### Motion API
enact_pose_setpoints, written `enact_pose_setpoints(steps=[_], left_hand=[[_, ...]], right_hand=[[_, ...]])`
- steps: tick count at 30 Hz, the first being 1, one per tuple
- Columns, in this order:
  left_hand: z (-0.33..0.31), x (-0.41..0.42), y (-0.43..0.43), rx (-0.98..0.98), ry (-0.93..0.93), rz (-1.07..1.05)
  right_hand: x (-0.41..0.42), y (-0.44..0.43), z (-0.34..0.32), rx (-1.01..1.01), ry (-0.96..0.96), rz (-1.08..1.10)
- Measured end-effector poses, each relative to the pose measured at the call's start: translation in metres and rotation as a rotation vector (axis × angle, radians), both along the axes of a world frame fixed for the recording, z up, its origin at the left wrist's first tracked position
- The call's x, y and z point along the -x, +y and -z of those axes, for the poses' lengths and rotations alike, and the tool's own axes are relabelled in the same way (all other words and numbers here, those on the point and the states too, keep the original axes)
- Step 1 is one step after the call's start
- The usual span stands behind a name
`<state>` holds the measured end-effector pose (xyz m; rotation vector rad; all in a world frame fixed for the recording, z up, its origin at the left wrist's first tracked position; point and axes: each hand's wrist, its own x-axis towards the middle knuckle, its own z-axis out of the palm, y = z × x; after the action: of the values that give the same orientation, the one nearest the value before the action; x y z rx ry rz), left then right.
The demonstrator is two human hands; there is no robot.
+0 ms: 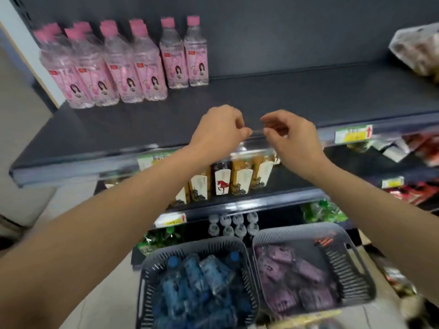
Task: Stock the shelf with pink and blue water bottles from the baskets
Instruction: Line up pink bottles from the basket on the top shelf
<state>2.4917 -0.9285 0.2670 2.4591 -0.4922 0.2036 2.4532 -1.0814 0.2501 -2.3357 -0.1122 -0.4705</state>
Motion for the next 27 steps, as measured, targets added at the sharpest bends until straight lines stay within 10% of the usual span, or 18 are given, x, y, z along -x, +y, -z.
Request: enact_pose_setpoints(steps=[16, 27], left_hand=[[0.244, 0.047, -0.147, -0.419, 0.7, 0.316], [0.413, 0.046, -0.186, -0.57, 0.781, 0.231]], right_hand=[[0.091, -0.186, 0.228, 0.062, 0.755, 0.19], [0.082, -0.223, 0.403, 0.344, 1.123, 0.062]])
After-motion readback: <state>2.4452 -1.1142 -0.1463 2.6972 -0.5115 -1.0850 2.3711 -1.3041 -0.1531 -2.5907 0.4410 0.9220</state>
